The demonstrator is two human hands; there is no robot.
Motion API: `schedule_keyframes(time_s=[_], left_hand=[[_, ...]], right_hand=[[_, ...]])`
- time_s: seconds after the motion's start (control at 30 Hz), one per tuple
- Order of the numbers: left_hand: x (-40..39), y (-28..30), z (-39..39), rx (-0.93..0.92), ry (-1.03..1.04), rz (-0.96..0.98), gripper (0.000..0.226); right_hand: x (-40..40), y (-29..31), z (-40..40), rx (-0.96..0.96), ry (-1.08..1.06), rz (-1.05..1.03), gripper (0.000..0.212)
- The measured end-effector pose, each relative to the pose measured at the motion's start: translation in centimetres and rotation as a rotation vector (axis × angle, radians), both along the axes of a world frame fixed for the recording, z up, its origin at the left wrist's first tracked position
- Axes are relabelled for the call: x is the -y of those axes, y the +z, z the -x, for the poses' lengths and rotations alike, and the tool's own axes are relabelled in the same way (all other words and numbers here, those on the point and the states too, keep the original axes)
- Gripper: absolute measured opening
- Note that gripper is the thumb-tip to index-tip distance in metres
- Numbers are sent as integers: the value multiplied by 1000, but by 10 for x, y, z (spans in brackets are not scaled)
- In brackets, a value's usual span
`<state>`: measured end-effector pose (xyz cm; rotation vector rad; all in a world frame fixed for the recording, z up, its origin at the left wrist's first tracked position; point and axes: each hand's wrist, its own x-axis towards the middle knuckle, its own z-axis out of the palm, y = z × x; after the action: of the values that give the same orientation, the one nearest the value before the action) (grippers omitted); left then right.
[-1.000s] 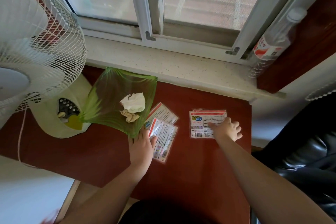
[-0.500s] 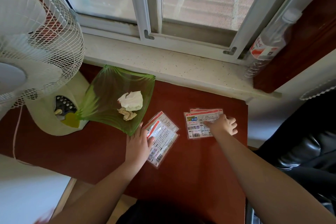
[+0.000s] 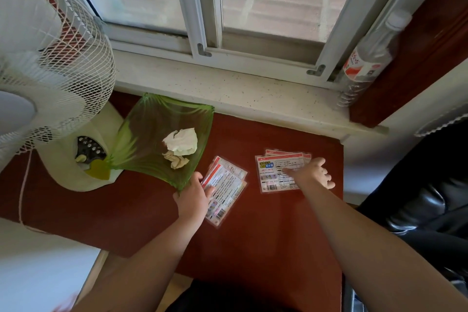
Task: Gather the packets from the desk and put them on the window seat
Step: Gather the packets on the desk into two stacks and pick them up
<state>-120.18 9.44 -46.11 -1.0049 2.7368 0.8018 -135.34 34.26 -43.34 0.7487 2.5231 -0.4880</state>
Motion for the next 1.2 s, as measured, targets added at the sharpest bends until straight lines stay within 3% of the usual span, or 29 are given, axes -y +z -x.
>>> schedule_keyframes(time_s=[0.07, 0.33, 0.47, 0.63, 0.77, 0.93, 1.2], left_hand=[[2, 1, 2, 43, 33, -10, 51], [0, 5, 4, 158, 18, -26, 41], [0, 6, -4, 140, -15, -22, 33], [2, 9, -13, 108, -57, 37, 36], [2, 14, -13, 60, -46, -43, 33], [5, 22, -12, 53, -85, -82, 27], [-3, 21, -24, 45, -133, -171, 22]], right_hand=[[-3, 0, -2, -11, -2, 20, 112], [-5, -5, -11, -40, -90, 38, 108], [-13, -11, -11, -67, -66, 91, 77], [-23, -6, -11, -173, -10, 330, 35], [-28, 9, -3, -122, 330, 361, 21], [-22, 25, -3, 97, 763, 280, 24], [-19, 10, -35, -37, 568, 177, 63]])
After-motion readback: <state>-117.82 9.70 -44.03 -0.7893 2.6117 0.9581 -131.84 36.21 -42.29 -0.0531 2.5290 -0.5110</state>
